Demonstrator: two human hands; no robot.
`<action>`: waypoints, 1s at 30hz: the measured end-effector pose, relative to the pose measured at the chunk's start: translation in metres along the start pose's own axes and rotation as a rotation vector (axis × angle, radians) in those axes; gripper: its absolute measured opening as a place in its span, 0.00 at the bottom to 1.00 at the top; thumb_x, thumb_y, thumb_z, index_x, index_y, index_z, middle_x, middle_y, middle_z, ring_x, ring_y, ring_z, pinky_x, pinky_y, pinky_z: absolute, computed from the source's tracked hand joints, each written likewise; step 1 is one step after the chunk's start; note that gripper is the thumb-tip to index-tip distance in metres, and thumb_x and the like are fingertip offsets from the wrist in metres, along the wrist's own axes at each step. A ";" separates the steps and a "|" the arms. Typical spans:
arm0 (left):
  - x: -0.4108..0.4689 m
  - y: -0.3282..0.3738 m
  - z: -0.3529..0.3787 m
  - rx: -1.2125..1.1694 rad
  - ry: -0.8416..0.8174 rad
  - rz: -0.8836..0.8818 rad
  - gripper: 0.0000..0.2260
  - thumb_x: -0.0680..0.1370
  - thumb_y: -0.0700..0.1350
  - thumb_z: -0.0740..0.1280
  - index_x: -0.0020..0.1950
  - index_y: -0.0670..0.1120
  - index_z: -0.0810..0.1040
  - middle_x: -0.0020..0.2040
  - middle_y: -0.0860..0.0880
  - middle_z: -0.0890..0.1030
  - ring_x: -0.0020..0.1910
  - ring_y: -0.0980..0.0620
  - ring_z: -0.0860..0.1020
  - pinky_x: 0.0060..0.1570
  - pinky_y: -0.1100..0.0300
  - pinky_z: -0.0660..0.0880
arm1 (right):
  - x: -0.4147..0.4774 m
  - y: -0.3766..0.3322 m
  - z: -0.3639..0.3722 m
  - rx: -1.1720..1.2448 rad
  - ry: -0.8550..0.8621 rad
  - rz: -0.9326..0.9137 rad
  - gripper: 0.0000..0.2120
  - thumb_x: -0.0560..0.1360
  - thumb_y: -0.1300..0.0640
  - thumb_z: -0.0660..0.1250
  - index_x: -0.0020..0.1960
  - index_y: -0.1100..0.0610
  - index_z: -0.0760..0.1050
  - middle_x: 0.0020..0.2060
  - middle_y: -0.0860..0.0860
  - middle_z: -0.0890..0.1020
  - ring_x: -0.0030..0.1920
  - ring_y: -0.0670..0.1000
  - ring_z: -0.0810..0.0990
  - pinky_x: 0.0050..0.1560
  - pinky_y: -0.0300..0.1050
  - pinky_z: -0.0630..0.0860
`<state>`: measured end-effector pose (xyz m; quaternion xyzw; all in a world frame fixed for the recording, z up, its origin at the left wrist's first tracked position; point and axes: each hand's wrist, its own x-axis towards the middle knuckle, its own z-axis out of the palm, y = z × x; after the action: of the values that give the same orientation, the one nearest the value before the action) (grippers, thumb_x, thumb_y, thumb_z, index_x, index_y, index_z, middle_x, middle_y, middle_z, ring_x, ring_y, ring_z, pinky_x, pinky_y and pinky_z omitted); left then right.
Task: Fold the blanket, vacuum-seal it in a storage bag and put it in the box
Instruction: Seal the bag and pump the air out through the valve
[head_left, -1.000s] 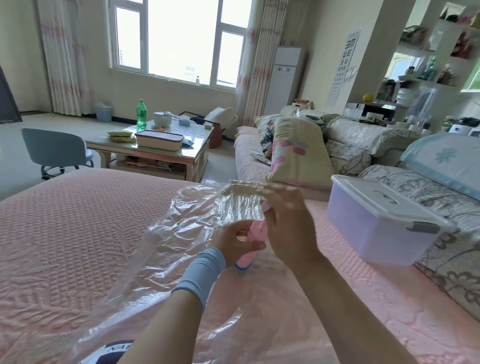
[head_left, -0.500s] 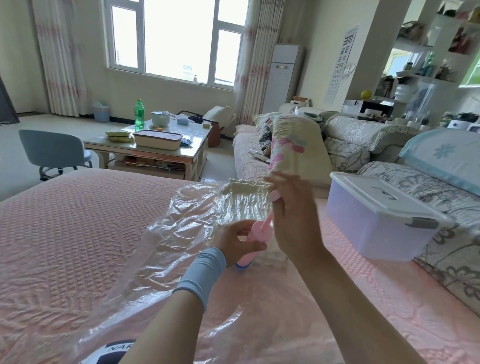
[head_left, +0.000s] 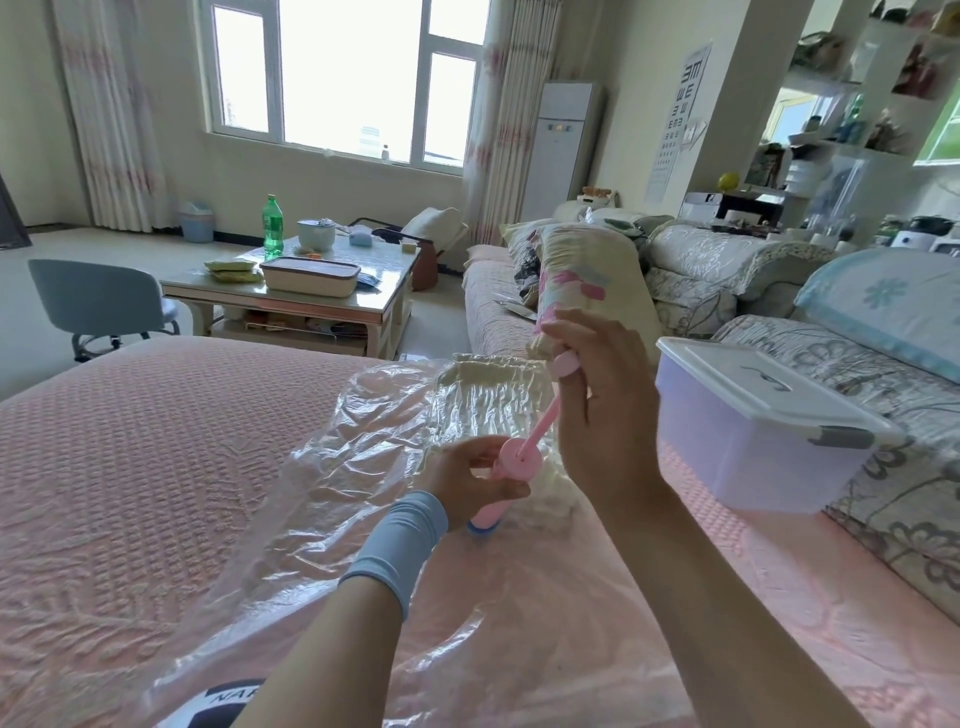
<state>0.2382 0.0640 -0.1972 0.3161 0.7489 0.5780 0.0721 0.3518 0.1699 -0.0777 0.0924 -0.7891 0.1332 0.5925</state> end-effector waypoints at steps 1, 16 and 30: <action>0.000 0.000 0.000 0.000 0.003 -0.001 0.25 0.62 0.49 0.81 0.58 0.55 0.82 0.49 0.56 0.84 0.51 0.58 0.81 0.55 0.61 0.76 | -0.009 0.001 0.005 -0.001 -0.092 0.045 0.13 0.79 0.67 0.60 0.60 0.62 0.80 0.59 0.55 0.81 0.61 0.53 0.75 0.66 0.40 0.68; -0.009 0.065 -0.056 -0.088 -0.024 0.030 0.10 0.80 0.39 0.63 0.55 0.52 0.79 0.52 0.48 0.83 0.47 0.52 0.80 0.45 0.59 0.74 | -0.059 0.029 0.048 0.461 -0.601 0.694 0.56 0.69 0.68 0.75 0.79 0.37 0.43 0.71 0.50 0.69 0.60 0.49 0.80 0.57 0.49 0.80; -0.005 0.093 -0.055 0.711 0.378 0.354 0.09 0.81 0.49 0.62 0.52 0.48 0.80 0.49 0.51 0.79 0.45 0.48 0.78 0.47 0.53 0.78 | -0.077 0.035 0.088 0.433 -0.598 0.752 0.17 0.68 0.52 0.80 0.55 0.51 0.82 0.45 0.46 0.85 0.47 0.49 0.83 0.53 0.53 0.80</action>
<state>0.2525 0.0285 -0.0956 0.3334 0.8355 0.3354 -0.2796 0.2823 0.1740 -0.1785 -0.0430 -0.8567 0.4645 0.2202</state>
